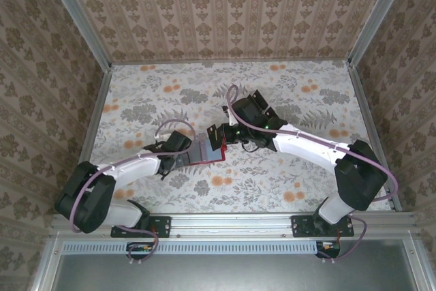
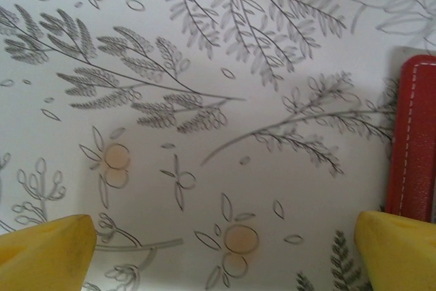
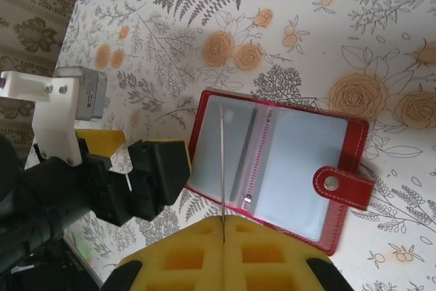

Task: Put the credit cards into the card holder
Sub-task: Rotate the card holder at the center of the table.

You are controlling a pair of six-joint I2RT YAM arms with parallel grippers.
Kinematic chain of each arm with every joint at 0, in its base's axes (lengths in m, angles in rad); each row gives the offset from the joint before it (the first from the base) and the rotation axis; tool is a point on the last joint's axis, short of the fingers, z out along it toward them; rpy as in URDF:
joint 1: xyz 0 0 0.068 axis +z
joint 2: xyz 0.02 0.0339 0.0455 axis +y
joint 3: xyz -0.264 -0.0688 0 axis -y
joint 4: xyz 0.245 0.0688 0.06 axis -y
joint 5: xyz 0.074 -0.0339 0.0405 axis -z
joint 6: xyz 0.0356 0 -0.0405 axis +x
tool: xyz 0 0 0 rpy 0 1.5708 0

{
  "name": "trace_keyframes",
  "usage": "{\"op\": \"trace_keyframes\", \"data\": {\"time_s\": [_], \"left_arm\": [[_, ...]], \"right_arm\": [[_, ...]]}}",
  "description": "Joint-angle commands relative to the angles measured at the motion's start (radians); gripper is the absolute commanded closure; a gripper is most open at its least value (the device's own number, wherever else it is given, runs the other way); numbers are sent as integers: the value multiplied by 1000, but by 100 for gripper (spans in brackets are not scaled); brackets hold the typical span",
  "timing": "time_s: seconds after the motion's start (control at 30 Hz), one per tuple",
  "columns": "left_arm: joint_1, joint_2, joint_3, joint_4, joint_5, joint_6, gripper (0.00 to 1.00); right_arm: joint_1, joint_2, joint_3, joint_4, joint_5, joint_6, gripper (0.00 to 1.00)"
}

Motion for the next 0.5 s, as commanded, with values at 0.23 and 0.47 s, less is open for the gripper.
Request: {"op": "trace_keyframes", "data": {"time_s": [0.23, 0.47], "left_arm": [[-3, -117, 7, -63, -53, 5, 0], [-13, -181, -22, 79, 37, 70, 0]], "right_arm": [[1, 4, -153, 285, 10, 112, 100], [-1, 13, -231, 423, 35, 133, 100]]}}
